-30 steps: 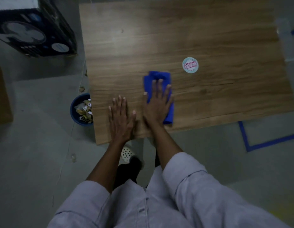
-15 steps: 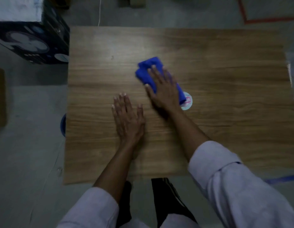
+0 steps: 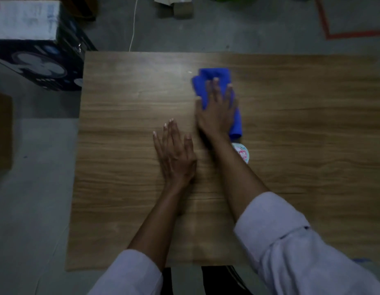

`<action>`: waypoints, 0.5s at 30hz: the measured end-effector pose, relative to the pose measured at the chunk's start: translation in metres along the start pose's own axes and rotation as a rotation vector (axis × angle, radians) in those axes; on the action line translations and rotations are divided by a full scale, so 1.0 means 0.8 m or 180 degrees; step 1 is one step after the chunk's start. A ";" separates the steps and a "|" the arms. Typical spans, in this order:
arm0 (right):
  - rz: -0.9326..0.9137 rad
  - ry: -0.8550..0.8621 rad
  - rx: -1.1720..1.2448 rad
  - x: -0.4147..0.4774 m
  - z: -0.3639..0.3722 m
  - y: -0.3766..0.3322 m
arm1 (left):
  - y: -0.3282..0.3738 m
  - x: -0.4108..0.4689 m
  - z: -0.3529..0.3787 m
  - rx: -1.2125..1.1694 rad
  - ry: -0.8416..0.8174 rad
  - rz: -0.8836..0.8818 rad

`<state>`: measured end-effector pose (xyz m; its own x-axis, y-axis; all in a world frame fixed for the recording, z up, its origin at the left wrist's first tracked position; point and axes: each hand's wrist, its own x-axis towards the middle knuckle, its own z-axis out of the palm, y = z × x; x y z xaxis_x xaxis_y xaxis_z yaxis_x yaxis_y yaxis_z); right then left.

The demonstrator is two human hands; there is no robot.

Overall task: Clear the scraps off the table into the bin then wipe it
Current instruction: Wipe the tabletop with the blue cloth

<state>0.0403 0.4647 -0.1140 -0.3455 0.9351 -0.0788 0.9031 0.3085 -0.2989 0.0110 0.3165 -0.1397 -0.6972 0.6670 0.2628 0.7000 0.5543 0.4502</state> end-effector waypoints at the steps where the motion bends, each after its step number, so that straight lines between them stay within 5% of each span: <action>1: -0.0355 -0.0145 0.0018 -0.002 0.009 -0.036 | -0.008 0.000 0.002 0.0006 0.0045 -0.0025; 5: -0.1584 -0.0663 0.0070 -0.011 0.033 -0.130 | -0.042 0.005 0.004 0.0133 0.0078 -0.0604; 9: -0.2093 -0.0780 0.0032 0.022 0.031 -0.109 | -0.027 0.018 0.005 0.0107 0.0150 -0.0591; 15: -0.1094 -0.0267 0.0074 0.109 -0.007 0.028 | 0.032 0.048 0.035 0.0152 0.0052 0.0104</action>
<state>0.0317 0.5542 -0.1222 -0.6490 0.7593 -0.0474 0.7245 0.5978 -0.3431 0.0061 0.3702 -0.1417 -0.6760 0.6772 0.2907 0.7288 0.5558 0.3999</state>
